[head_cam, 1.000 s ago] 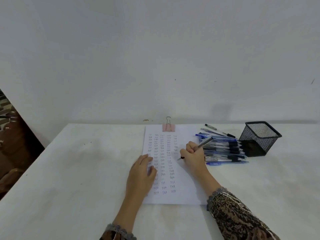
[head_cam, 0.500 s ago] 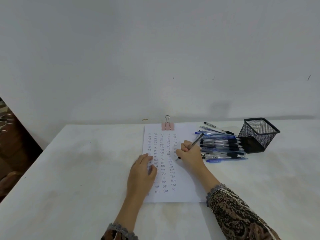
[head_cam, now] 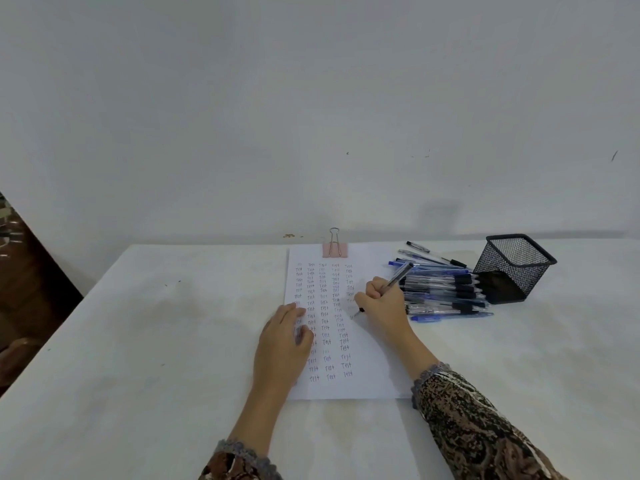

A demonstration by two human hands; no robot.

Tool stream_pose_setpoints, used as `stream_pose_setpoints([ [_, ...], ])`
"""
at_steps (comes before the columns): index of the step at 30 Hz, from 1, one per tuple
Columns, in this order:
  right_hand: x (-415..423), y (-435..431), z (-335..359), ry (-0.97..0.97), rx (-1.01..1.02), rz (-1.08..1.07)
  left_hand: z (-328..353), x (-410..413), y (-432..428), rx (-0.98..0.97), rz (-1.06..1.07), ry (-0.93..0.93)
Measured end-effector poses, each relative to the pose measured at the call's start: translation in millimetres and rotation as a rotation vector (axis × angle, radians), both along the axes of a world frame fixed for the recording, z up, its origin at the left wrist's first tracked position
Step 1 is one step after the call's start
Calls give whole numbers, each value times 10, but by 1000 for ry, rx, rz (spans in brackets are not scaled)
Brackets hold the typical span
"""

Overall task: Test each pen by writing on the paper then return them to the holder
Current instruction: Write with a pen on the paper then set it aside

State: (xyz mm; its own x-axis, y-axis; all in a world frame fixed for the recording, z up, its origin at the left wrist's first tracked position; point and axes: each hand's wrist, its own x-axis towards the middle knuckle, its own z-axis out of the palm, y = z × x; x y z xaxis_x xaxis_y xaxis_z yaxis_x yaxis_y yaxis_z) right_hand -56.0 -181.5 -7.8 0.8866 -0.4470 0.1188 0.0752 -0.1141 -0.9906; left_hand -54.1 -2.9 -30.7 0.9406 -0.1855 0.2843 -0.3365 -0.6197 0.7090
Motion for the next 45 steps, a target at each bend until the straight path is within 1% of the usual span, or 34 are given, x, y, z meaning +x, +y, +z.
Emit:
stream_pose_setpoints([
  [5,-7,-2,7,16,-22,20,-4,-1,-1,27,-9,5],
  [8,0,-21,-8,-11,-42,-27,-2,-2,2,34,-14,0],
  [10,10,-14,10,-9,-68,-13,-9,0,5,35,-17,0],
  [14,13,-40,-37,-18,-45,-17,-5,-5,3,30,-13,6],
  [16,11,-28,-40,-32,-89,-16,2,-4,-1,32,-10,3],
  [18,6,-20,-23,-32,-91,-22,4,-3,-5,41,-12,4],
  [20,0,-43,-9,-25,1,-14,2,-2,-1,40,-13,7],
  [22,-13,-94,2,-34,233,19,0,-4,0,41,-14,4],
  [24,-17,-125,32,-25,439,-10,1,-11,-3,42,-9,2],
  [27,-13,-117,108,11,565,-38,26,-21,-15,43,-4,7],
  [29,-23,-93,143,11,652,34,33,-21,-13,69,-12,17],
  [31,-60,-74,140,6,680,76,37,-21,-13,120,-19,30],
  [33,-107,-45,102,-51,746,94,37,-10,-11,162,-13,42],
  [35,-173,-33,69,-105,864,103,44,-14,-13,176,-9,48],
  [36,-209,-30,59,-117,923,104,47,-19,-14,176,-8,51],
  [38,-279,-33,54,-124,972,73,46,-26,-13,172,-10,50],
  [40,-359,-27,87,-95,887,7,41,-22,-11,172,-11,48],
  [45,-588,-100,194,-27,412,-179,36,-14,-11,174,-14,52],
])
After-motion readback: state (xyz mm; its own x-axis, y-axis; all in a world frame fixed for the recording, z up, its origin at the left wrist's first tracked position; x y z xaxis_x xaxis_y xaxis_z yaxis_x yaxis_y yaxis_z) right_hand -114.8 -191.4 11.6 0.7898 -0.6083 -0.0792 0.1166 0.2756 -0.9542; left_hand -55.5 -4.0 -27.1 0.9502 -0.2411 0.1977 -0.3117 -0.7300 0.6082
